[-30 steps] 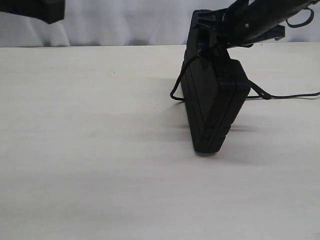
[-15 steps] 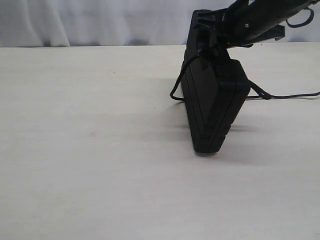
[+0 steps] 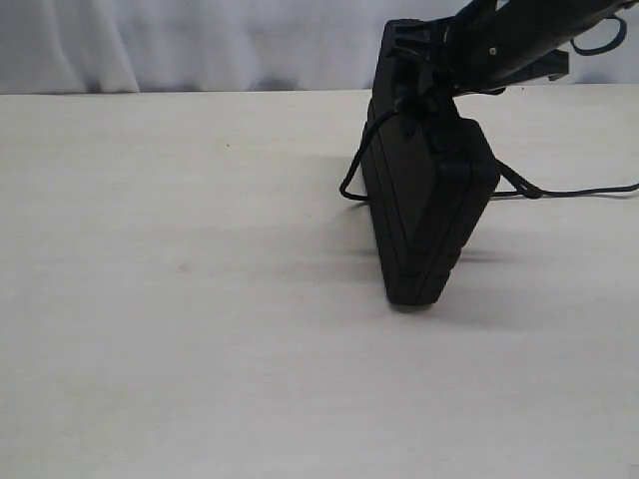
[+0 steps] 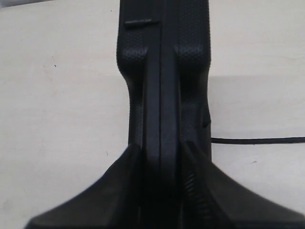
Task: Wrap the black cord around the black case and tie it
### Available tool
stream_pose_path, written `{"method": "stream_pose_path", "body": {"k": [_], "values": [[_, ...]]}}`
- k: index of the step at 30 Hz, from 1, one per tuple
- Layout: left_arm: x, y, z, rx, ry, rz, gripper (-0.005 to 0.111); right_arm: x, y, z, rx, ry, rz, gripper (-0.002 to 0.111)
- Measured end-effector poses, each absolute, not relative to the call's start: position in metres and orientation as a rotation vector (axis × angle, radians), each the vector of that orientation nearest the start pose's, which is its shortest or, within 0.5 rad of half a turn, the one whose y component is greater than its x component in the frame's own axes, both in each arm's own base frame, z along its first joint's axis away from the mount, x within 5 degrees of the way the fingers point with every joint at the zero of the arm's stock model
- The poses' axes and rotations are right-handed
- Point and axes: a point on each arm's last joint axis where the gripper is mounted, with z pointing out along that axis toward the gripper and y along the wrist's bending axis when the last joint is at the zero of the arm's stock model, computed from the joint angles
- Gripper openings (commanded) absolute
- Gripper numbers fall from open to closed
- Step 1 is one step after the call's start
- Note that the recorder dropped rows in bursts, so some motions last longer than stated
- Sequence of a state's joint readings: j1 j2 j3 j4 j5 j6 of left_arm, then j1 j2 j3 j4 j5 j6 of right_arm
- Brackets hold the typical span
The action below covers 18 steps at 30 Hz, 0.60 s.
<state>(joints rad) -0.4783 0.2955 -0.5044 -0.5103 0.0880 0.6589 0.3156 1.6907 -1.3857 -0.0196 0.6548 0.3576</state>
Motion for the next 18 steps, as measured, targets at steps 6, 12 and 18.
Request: {"method": "stream_pose_path", "body": {"k": [6, 12, 18], "values": [[0.024, -0.017, 0.342, 0.401, 1.181, -0.349, 0.000, 0.362, 0.117, 0.296, 0.038, 2.463, 0.276, 0.004], [0.013, -0.014, 0.340, 0.394, 1.165, -0.391, 0.000, 0.362, 0.117, 0.296, 0.038, 2.463, 0.276, 0.004], [0.013, -0.014, 0.340, 0.394, 1.166, -0.391, 0.000, 0.362, 0.117, 0.296, 0.038, 2.463, 0.276, 0.004]]}}
